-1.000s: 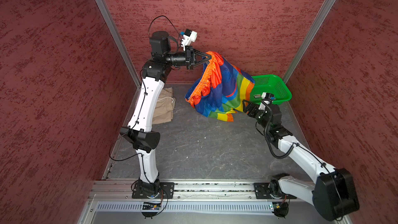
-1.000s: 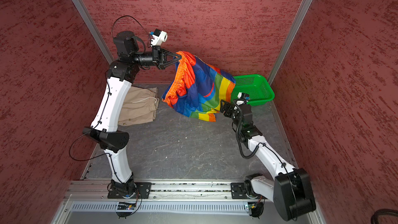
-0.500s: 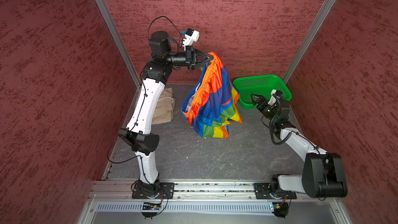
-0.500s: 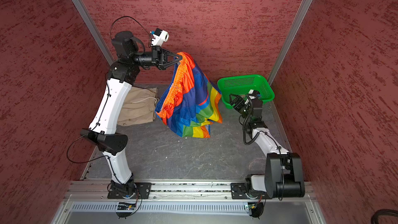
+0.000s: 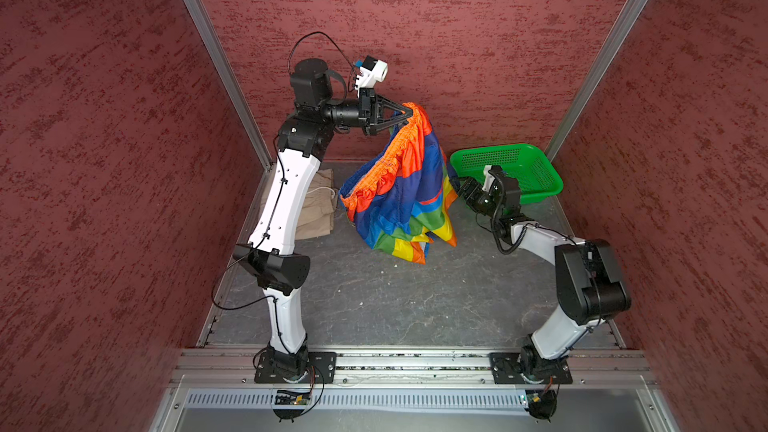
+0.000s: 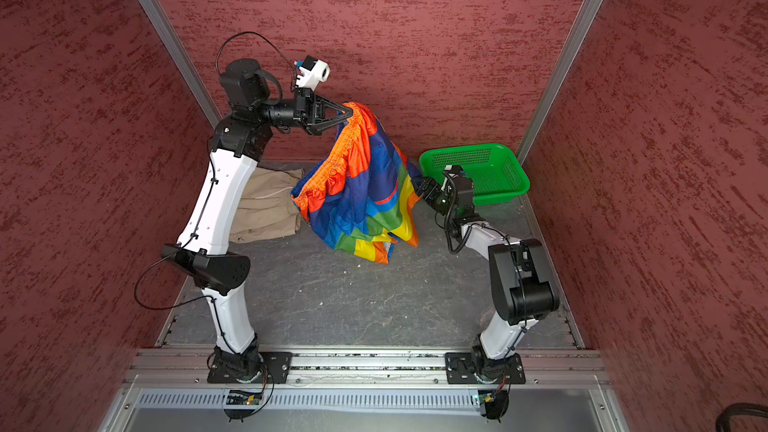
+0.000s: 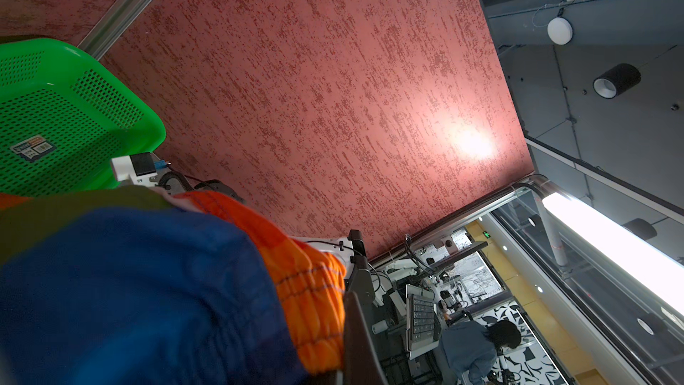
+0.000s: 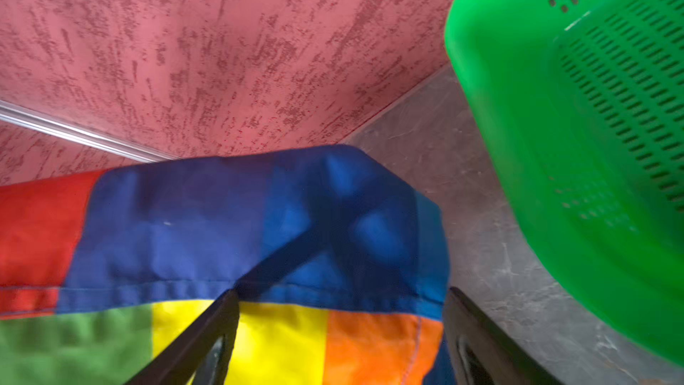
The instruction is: Fold and stack the shorts
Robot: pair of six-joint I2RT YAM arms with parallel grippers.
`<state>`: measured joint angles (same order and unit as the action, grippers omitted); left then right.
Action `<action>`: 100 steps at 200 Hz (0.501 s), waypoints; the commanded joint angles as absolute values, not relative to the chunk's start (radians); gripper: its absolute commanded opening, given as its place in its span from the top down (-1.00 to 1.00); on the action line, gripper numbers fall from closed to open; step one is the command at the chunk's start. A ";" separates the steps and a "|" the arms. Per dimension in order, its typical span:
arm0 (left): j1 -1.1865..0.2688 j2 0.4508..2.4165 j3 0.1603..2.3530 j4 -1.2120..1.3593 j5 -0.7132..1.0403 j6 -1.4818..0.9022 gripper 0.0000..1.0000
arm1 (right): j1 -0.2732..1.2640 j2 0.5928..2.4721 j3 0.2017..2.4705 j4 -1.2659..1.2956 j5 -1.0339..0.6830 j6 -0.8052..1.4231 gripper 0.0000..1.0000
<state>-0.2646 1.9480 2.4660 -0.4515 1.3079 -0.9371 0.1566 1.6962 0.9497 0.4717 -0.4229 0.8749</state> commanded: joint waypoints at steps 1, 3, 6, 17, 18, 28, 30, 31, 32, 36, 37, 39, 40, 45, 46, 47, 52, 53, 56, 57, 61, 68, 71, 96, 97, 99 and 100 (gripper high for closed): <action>-0.249 1.896 2.451 -0.456 1.305 -0.906 1.00 | 0.166 1.692 0.923 0.537 -0.410 0.905 -0.79; -0.249 1.895 2.450 -0.456 1.306 -0.904 1.00 | 0.166 1.693 0.922 0.537 -0.410 0.905 -0.79; -0.249 1.895 2.448 -0.456 1.308 -0.904 1.00 | 0.168 1.694 0.920 0.538 -0.408 0.906 -0.80; -0.247 1.888 2.443 -0.459 1.308 -0.901 1.00 | 0.169 1.709 0.917 0.547 -0.408 0.913 -0.83; -0.247 1.886 2.443 -0.460 1.308 -0.902 1.00 | 0.170 1.711 0.917 0.549 -0.409 0.914 -0.84; -0.247 1.880 2.437 -0.463 1.310 -0.900 1.00 | 0.170 1.727 0.919 0.574 -0.420 0.927 -0.88; -0.246 1.879 2.435 -0.464 1.310 -0.899 1.00 | 0.171 1.730 0.920 0.581 -0.423 0.930 -0.88; -0.245 1.879 2.435 -0.464 1.310 -0.899 1.00 | 0.171 1.732 0.921 0.585 -0.425 0.931 -0.89; -0.244 1.878 2.433 -0.465 1.310 -0.899 1.00 | 0.172 1.734 0.922 0.588 -0.426 0.933 -0.89; -0.245 1.875 2.430 -0.467 1.310 -0.899 1.00 | 0.171 1.741 0.925 0.601 -0.433 0.941 -0.89; -0.243 1.874 2.428 -0.466 1.310 -0.898 1.00 | 0.172 1.742 0.926 0.604 -0.434 0.942 -0.89; -0.244 1.872 2.425 -0.467 1.310 -0.899 1.00 | 0.172 1.745 0.928 0.614 -0.438 0.945 -0.89; -0.244 1.870 2.424 -0.467 1.310 -0.899 1.00 | 0.172 1.747 0.929 0.618 -0.440 0.948 -0.89; -0.242 1.864 2.413 -0.465 1.309 -0.897 1.00 | 0.174 1.752 0.932 0.635 -0.450 0.955 -0.89; -0.242 1.862 2.411 -0.465 1.309 -0.897 1.00 | 0.174 1.753 0.933 0.640 -0.451 0.957 -0.89; -0.241 1.861 2.409 -0.463 1.309 -0.896 1.00 | 0.174 1.754 0.934 0.644 -0.452 0.957 -0.89; -0.240 1.854 2.398 -0.462 1.308 -0.893 1.00 | 0.176 1.759 0.938 0.659 -0.455 0.963 -0.89; -0.239 1.853 2.396 -0.463 1.308 -0.891 1.00 | 0.176 1.759 0.938 0.663 -0.456 0.965 -0.88; -0.238 1.848 2.390 -0.464 1.308 -0.888 1.00 | 0.176 1.760 0.938 0.675 -0.457 0.966 -0.87; -0.237 1.847 2.389 -0.464 1.308 -0.887 1.00 | 0.176 1.760 0.939 0.679 -0.458 0.966 -0.86; -0.236 1.842 2.381 -0.466 1.308 -0.884 1.00 | 0.175 1.761 0.938 0.699 -0.462 0.968 -0.81; -0.233 1.832 2.371 -0.469 1.308 -0.877 0.99 | 0.176 1.764 0.936 0.739 -0.469 0.973 -0.67; -0.232 1.829 2.366 -0.473 1.309 -0.873 0.98 | 0.176 1.764 0.933 0.758 -0.472 0.975 -0.59; -0.219 1.816 2.353 -0.489 1.310 -0.853 0.97 | 0.175 1.772 0.939 0.861 -0.491 1.017 0.48; -0.218 1.815 2.353 -0.489 1.310 -0.853 0.97 | 0.175 1.772 0.940 0.861 -0.492 1.018 0.51; -0.217 1.814 2.353 -0.489 1.311 -0.855 0.97 | 0.174 1.772 0.942 0.861 -0.491 1.021 0.58; -0.216 1.814 2.353 -0.489 1.310 -0.856 0.97 | 0.174 1.773 0.942 0.861 -0.491 1.022 0.61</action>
<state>-0.2344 1.8580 2.3550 -0.4984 1.3045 -0.8959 0.1696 1.7695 0.9264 0.7010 -0.4648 0.9596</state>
